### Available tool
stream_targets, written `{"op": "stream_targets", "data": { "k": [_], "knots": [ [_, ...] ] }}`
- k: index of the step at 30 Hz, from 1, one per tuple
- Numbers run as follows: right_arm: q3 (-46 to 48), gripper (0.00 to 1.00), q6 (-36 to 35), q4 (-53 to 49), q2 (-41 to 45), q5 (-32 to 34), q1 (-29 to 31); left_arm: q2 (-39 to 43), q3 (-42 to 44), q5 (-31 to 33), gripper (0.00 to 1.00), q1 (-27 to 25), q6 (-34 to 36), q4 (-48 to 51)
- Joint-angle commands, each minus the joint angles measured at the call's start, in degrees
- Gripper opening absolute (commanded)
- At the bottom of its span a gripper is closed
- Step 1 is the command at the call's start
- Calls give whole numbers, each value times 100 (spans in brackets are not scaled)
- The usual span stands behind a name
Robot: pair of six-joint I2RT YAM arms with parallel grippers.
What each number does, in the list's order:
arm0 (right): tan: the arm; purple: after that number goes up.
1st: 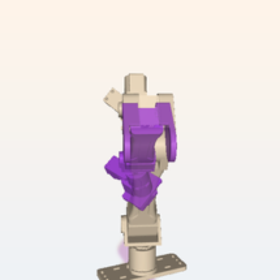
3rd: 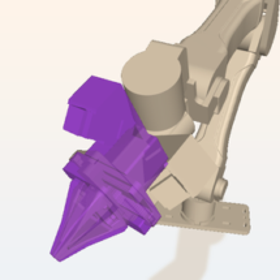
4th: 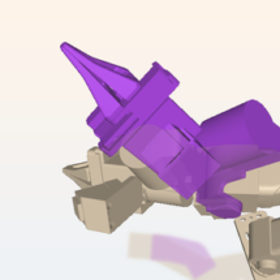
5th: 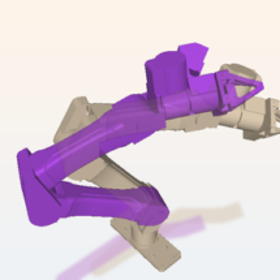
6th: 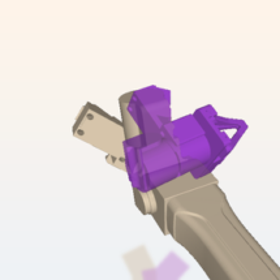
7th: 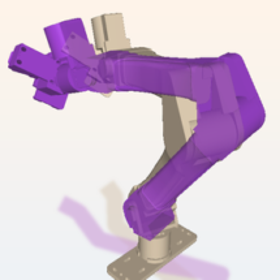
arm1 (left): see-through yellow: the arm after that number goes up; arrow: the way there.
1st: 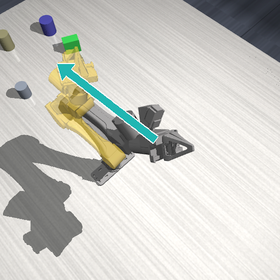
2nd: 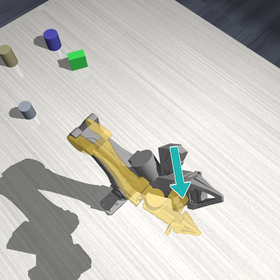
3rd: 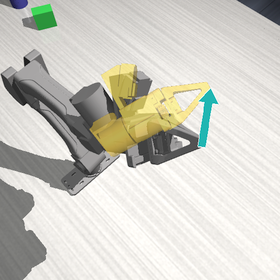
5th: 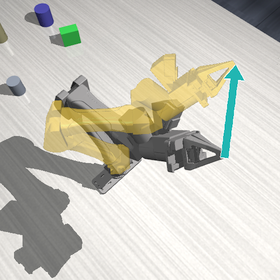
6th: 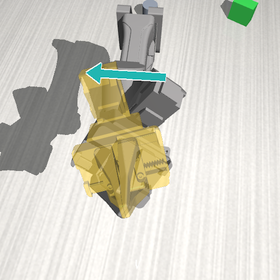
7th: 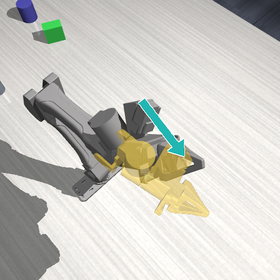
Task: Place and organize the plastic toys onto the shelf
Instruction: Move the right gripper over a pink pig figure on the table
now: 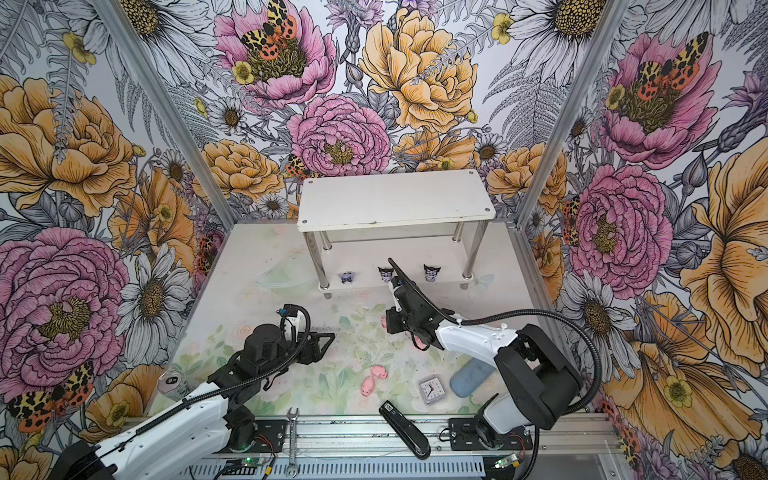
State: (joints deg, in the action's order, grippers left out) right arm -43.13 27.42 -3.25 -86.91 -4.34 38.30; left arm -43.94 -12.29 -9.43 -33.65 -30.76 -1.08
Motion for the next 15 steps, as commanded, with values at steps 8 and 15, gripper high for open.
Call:
{"op": "stream_targets", "data": {
  "k": [8,15],
  "knots": [
    [60,0,363,222,-411,217,72,126,33,143,78,41,-66,-106],
    [640,0,474,-115,244,598,32,115,18,113,78,100,-60,-181]
  ]
}}
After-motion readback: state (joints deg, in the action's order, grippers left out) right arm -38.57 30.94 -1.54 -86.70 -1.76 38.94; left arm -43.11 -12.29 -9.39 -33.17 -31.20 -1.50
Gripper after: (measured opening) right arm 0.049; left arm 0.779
